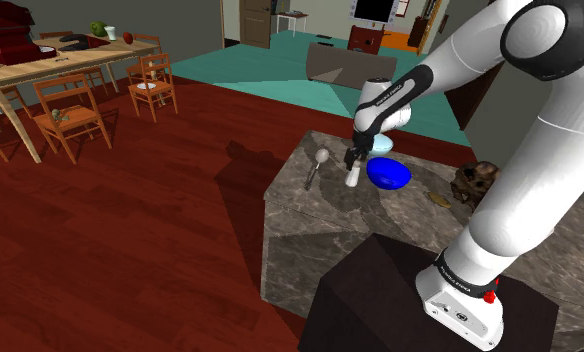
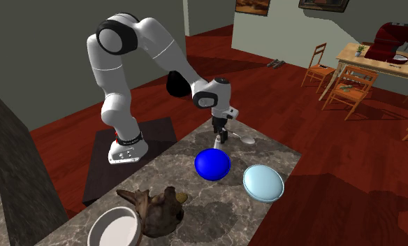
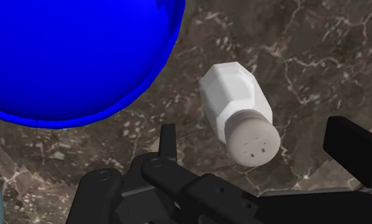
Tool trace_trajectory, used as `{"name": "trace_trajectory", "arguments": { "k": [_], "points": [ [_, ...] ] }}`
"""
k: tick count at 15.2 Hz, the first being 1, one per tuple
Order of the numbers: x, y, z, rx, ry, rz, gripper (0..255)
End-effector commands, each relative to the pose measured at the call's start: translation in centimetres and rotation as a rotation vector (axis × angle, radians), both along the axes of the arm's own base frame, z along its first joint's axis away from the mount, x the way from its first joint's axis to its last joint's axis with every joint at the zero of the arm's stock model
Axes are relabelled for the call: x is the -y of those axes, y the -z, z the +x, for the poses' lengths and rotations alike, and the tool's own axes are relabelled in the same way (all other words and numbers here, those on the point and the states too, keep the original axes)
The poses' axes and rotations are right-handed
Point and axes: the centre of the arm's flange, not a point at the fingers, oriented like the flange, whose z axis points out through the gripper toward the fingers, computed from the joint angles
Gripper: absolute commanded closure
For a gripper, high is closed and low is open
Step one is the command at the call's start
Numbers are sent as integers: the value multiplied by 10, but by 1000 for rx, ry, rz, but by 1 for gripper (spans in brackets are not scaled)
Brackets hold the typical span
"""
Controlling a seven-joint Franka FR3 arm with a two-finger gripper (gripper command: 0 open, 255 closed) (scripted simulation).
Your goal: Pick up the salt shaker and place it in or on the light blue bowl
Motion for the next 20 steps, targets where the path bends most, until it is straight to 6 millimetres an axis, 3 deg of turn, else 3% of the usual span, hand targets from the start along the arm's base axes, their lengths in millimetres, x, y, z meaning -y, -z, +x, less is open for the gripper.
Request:
{"name": "trace_trajectory", "arguments": {
  "k": [1,7,8,17,20],
  "points": [
    [1,4,0,0,0,0,0],
    [1,4,0,0,0,0,0],
    [1,4,0,0,0,0,255],
    [1,4,0,0,0,0,255],
    [1,-12,0,0,0,0,255]
  ]
}}
